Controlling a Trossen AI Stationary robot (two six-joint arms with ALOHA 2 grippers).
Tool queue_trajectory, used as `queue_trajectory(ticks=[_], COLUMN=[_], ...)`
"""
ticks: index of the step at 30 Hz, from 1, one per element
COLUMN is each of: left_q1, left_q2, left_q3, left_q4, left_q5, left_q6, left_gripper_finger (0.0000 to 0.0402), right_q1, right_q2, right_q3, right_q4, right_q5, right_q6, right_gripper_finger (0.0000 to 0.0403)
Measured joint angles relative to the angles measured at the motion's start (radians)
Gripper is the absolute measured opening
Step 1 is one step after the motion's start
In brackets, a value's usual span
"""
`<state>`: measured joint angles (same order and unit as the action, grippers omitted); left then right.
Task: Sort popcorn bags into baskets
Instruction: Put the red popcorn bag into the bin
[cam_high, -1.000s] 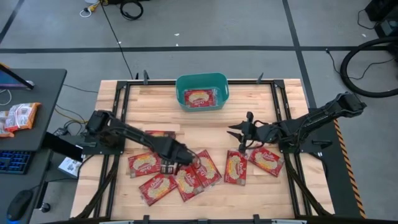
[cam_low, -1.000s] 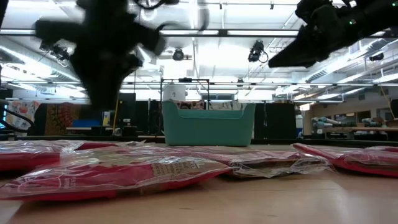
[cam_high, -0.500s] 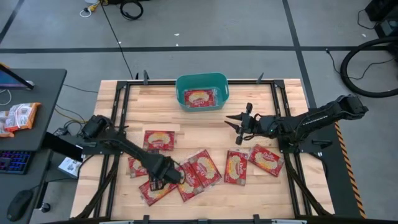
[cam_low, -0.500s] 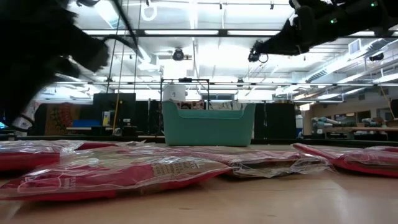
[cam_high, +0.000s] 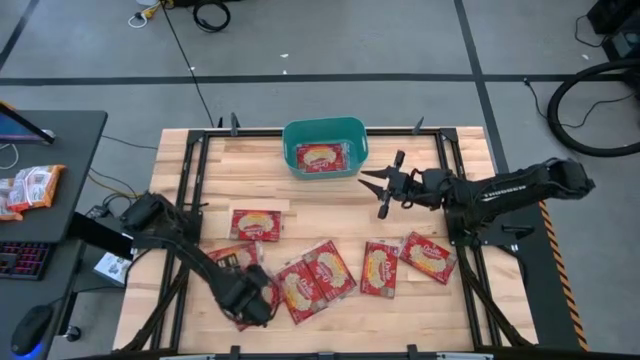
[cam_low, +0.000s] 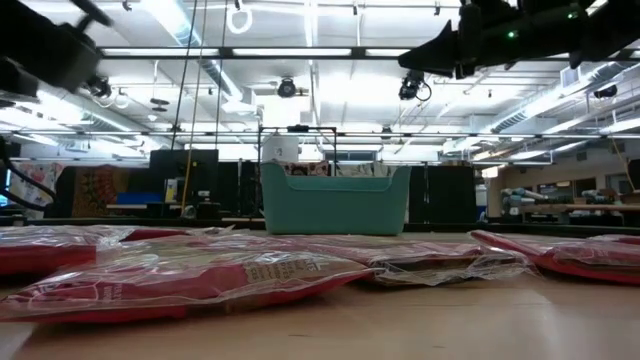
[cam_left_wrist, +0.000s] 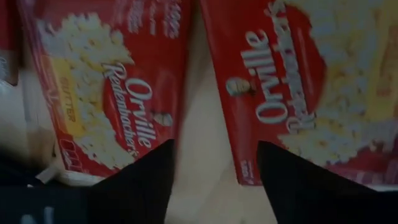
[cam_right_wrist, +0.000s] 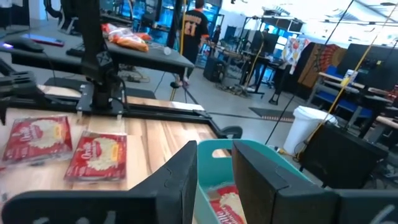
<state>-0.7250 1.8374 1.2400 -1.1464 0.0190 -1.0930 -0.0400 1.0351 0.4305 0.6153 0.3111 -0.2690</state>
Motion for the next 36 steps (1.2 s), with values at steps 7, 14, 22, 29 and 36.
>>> queue_trajectory(ticks=[7, 14, 22, 29, 36], left_q1=[-0.112, -0.156, -0.16, -0.166, -0.166], left_q2=[0.0, 0.003, 0.004, 0.003, 0.008], left_q3=[-0.001, -0.065, -0.163, -0.2, -0.2], left_q4=[-0.007, -0.057, -0.002, 0.056, 0.07], left_q5=[-0.14, -0.213, -0.236, -0.261, -0.332], left_q6=[-0.032, -0.134, -0.129, -0.106, -0.1], left_gripper_finger=[0.0254, 0.0246, 0.0233, 0.0233, 0.0233], right_q1=[-0.061, -0.073, -0.073, -0.071, -0.065], right_q2=[0.0, 0.005, 0.031, 0.04, 0.041], right_q3=[0.0, 0.0, 0.0, 0.0, 0.0], right_q4=[0.016, 0.018, 0.015, -0.001, -0.012], right_q5=[-0.083, -0.106, -0.106, -0.108, -0.131], right_q6=[0.003, 0.028, 0.04, 0.087, 0.109], right_gripper_finger=[0.0106, 0.0106, 0.0106, 0.0106, 0.0106])
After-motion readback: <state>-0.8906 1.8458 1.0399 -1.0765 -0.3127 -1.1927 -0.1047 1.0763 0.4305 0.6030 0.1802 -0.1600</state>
